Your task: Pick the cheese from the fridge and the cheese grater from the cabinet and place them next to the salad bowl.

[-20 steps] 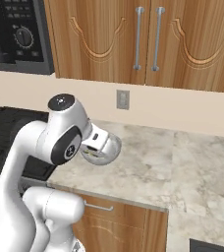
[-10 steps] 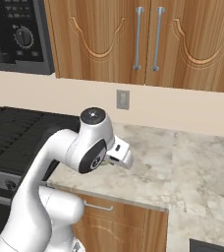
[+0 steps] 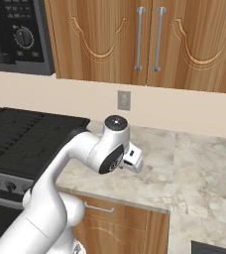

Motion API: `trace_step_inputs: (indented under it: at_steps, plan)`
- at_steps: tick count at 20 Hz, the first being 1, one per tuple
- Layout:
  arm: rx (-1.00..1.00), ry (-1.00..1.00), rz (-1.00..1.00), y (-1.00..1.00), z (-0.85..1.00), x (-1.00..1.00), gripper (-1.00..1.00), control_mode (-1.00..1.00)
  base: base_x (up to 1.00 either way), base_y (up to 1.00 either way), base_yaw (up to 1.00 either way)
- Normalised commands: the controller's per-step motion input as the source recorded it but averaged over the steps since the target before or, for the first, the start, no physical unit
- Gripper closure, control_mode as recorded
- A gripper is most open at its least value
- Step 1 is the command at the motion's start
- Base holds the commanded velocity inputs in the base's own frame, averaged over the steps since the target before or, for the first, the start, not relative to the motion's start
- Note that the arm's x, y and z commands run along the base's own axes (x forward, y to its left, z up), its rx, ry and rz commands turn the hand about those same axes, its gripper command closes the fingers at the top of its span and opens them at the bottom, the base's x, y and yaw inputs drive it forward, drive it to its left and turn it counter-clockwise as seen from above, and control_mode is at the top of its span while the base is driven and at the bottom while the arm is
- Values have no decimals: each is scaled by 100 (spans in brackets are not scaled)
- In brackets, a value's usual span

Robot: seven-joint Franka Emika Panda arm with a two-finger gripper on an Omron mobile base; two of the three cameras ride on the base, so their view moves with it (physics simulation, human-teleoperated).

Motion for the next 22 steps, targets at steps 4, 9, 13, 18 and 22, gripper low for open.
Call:
trace_step_inputs:
  at_steps: [4,9,13,18,22]
  plan:
    - [7,11,3,-17,-38,36,100,-100,0,0,0]
    - [4,3,2,-16,-32,33,100,-100,0,0,0]
    - [1,0,1,-3,-36,26,100,-100,0,0,0]
    - [0,0,0,-1,-35,35,100,-100,0,0,0]
    - [1,0,0,0,-25,28,100,-100,0,0,0]
